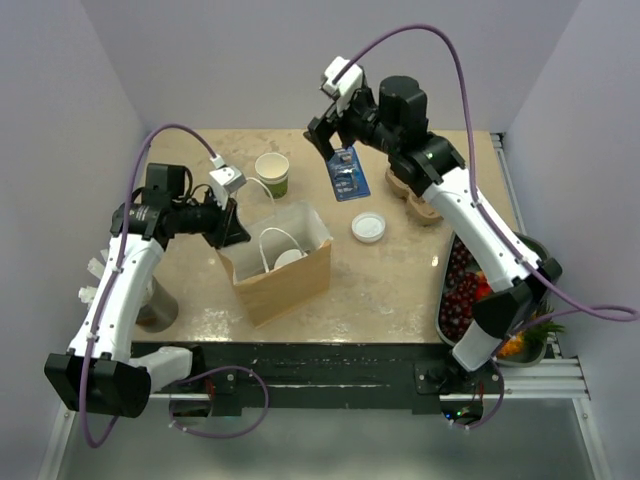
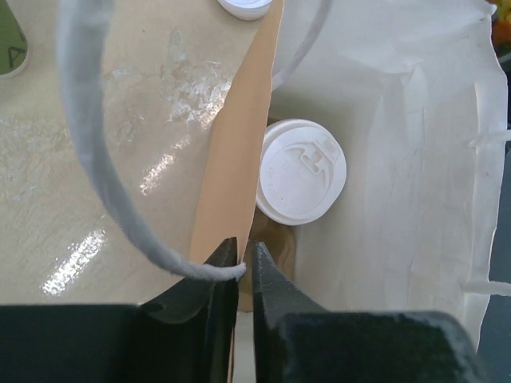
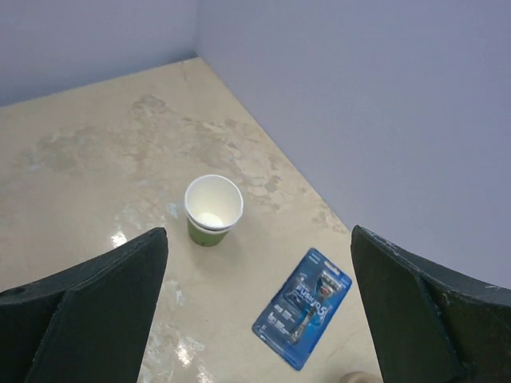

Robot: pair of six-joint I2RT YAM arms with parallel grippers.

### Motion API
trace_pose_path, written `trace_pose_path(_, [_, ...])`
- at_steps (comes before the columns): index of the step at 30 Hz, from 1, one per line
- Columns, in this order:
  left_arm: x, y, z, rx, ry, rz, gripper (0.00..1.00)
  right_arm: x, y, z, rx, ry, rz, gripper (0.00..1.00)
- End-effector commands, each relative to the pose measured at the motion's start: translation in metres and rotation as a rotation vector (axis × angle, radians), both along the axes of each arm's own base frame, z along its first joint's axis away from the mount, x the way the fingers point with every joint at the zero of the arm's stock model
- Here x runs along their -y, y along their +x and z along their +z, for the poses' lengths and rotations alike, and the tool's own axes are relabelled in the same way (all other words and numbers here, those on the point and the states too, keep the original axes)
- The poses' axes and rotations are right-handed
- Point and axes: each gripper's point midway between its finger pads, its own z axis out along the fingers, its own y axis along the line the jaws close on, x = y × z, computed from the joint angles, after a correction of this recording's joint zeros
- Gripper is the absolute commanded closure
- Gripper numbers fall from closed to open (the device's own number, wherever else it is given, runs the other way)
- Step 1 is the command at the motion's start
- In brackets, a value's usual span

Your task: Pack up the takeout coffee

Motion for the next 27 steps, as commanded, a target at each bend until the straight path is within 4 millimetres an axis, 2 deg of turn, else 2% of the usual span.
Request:
trace_pose_path(1, [-0.008,-0.009,0.011,0.038,0.042,-0.018,0.72,0.008,0.039,-0.018,-0.12,0.102,-0.035,0.01])
trace_pose_path(3, [-0.007,-0.008,0.017,0.056,0.041,-0.028,0.61,0.012,0.054,-0.03,-0.135,0.103,-0.053,0.01])
trace_pose_path(4, [-0.007,-0.007,0.02,0.065,0.042,-0.027,0.5,0.013,0.058,-0.031,-0.14,0.109,-0.057,0.01])
trace_pose_path(7, [-0.007,-0.001,0.04,0.138,0.042,-0.036,0.36,0.01,0.065,-0.039,-0.164,0.125,-0.05,0.01])
trace_pose_path(9, [-0.01,0.007,0.061,0.208,0.057,-0.021,0.31,0.008,0.066,-0.042,-0.173,0.131,-0.041,0.01])
trace_pose_path(10, [-0.012,0.008,0.068,0.234,0.075,-0.022,0.24,0.007,0.066,-0.043,-0.186,0.14,-0.035,0.01])
trace_pose_path(11, [-0.017,0.012,0.083,0.286,0.1,-0.007,0.23,0.007,0.066,-0.041,-0.187,0.148,-0.034,0.01])
trace_pose_path(13, [-0.026,0.015,0.096,0.338,0.143,0.019,0.2,0.008,0.065,-0.042,-0.202,0.165,-0.033,0.01])
trace_pose_path(14, [-0.036,0.018,0.111,0.393,0.184,0.066,0.19,0.007,0.064,-0.041,-0.204,0.174,-0.026,0.01])
trace_pose_path(16, [-0.049,0.02,0.124,0.434,0.24,0.126,0.16,0.008,0.063,-0.042,-0.219,0.187,-0.028,0.01])
trace_pose_path(18, [-0.074,0.022,0.141,0.491,0.337,0.233,0.15,0.007,0.062,-0.042,-0.225,0.197,-0.022,0.01])
trace_pose_path(20, [-0.095,0.016,0.149,0.504,0.426,0.312,0.15,0.005,0.058,-0.042,-0.237,0.215,-0.008,0.01])
trace_pose_path(21, [-0.102,0.008,0.142,0.47,0.465,0.318,0.18,0.004,0.056,-0.042,-0.252,0.23,-0.002,0.01])
trace_pose_path(23, [-0.117,-0.002,0.146,0.446,0.526,0.365,0.23,0.002,0.053,-0.047,-0.285,0.252,0.006,0.01])
trace_pose_path(24, [-0.121,-0.008,0.143,0.416,0.54,0.384,0.28,0.0,0.051,-0.051,-0.306,0.258,0.018,0.01])
trace_pose_path(25, [-0.136,-0.013,0.141,0.383,0.59,0.461,0.3,-0.002,0.048,-0.057,-0.343,0.27,0.02,0.01])
trace_pose_path(27, [-0.153,-0.025,0.139,0.375,0.642,0.543,0.34,-0.004,0.041,-0.055,-0.355,0.289,0.05,0.01])
